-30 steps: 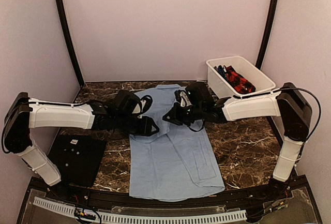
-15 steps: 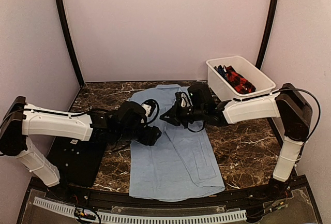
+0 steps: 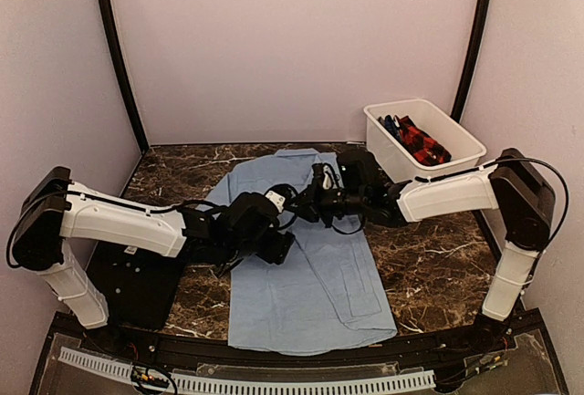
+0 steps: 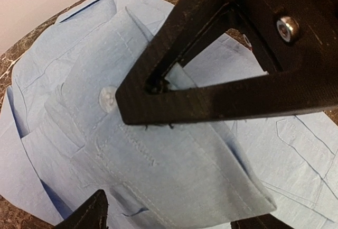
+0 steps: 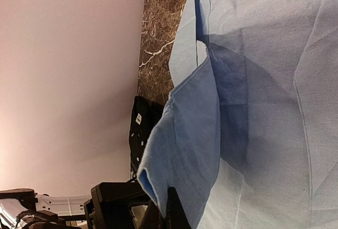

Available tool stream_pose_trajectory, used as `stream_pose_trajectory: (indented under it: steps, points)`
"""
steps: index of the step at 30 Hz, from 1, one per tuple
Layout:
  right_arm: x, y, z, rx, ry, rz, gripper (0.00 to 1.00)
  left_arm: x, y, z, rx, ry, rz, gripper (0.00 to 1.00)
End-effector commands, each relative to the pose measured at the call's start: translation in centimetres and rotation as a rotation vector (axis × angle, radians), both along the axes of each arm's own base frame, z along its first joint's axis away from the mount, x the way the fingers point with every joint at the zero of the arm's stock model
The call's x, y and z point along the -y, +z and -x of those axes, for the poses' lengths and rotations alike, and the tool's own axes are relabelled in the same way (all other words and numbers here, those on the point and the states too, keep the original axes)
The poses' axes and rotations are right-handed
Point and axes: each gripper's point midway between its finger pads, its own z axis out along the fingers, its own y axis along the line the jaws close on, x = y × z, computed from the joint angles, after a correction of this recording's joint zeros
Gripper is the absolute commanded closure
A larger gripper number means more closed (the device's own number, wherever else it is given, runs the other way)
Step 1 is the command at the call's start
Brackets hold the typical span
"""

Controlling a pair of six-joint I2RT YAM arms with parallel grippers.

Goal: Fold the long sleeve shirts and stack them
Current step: Pass from the right arm to the left

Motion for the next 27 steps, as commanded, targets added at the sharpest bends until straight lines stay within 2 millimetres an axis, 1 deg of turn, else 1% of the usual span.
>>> stream_pose_trajectory:
  steps: [1,3,5,6,7,8,9,10,11,13,14,15,17,18,19,20,21,22,23,25,26,27]
  points:
    - [0.0,2.6,0.1,0.041,0.001,-0.066,1.0,0.6,2.1,-1.3,0.109,0.05,-0.031,0.22]
    - [0.2,2.6,0.0,0.044,-0.006,-0.064,1.0,0.1,2.4,-2.0,0.142,0.091,-0.047,0.24]
    - [0.4,2.6,0.1,0.046,-0.01,-0.063,1.0,-0.5,2.9,-2.6,0.179,0.134,-0.059,0.28]
    - [0.5,2.7,0.2,0.047,-0.012,-0.062,1.0,-0.8,3.4,-2.9,0.203,0.154,-0.062,0.33]
    - [0.7,2.7,0.3,0.049,-0.014,-0.061,1.0,-0.9,3.7,-3.0,0.213,0.16,-0.059,0.37]
    - [0.7,2.8,0.3,0.052,-0.016,-0.062,1.0,-0.9,4.3,-3.1,0.232,0.159,-0.052,0.45]
    - [0.8,3.1,0.3,0.062,-0.019,-0.064,1.0,-0.8,4.6,-3.1,0.241,0.155,-0.048,0.49]
    - [1.0,3.2,0.3,0.065,-0.022,-0.061,1.0,-0.6,5.1,-3.1,0.255,0.142,-0.039,0.59]
    - [1.1,3.2,0.3,0.069,-0.024,-0.057,1.0,-0.5,5.4,-3.1,0.262,0.134,-0.035,0.65]
    - [1.3,3.4,0.3,0.081,-0.026,-0.052,1.0,-0.2,6.0,-3.0,0.279,0.105,-0.03,0.85]
    - [1.4,3.3,0.4,0.086,-0.027,-0.046,0.99,-0.2,6.3,-3.0,0.284,0.097,-0.026,0.9]
    - [1.5,3.3,0.4,0.091,-0.028,-0.042,0.97,0.1,6.5,-2.8,0.285,0.079,-0.026,0.98]
    - [1.7,3.3,0.4,0.113,-0.026,-0.029,0.91,0.4,6.7,-2.5,0.28,0.039,-0.023,1.0]
    - [1.9,3.4,0.4,0.13,-0.026,-0.016,0.85,0.5,7.1,-2.3,0.281,0.022,-0.015,1.0]
    - [2.2,3.4,0.4,0.153,-0.026,0.003,0.77,0.8,7.0,-2.0,0.273,-0.011,-0.018,1.0]
    - [2.5,3.5,0.4,0.179,-0.028,0.026,0.68,0.9,7.5,-1.7,0.271,-0.03,-0.007,1.0]
    - [3.1,3.5,0.4,0.208,-0.033,0.058,0.6,1.0,7.4,-1.4,0.255,-0.067,-0.01,1.0]
    - [3.7,3.6,0.4,0.242,-0.04,0.089,0.54,0.9,8.0,-1.2,0.253,-0.084,0.004,1.0]
    - [4.4,3.7,0.4,0.278,-0.047,0.122,0.49,1.1,8.3,-0.7,0.227,-0.138,0.023,1.0]
    - [6.0,4.0,0.4,0.363,-0.072,0.188,0.41,1.4,8.9,0.1,0.18,-0.223,0.056,1.0]
    - [6.8,4.3,0.4,0.413,-0.078,0.222,0.38,1.5,9.2,0.5,0.165,-0.254,0.069,1.0]
    - [7.6,4.8,0.4,0.461,-0.089,0.25,0.36,1.6,9.4,1.2,0.129,-0.317,0.086,1.0]
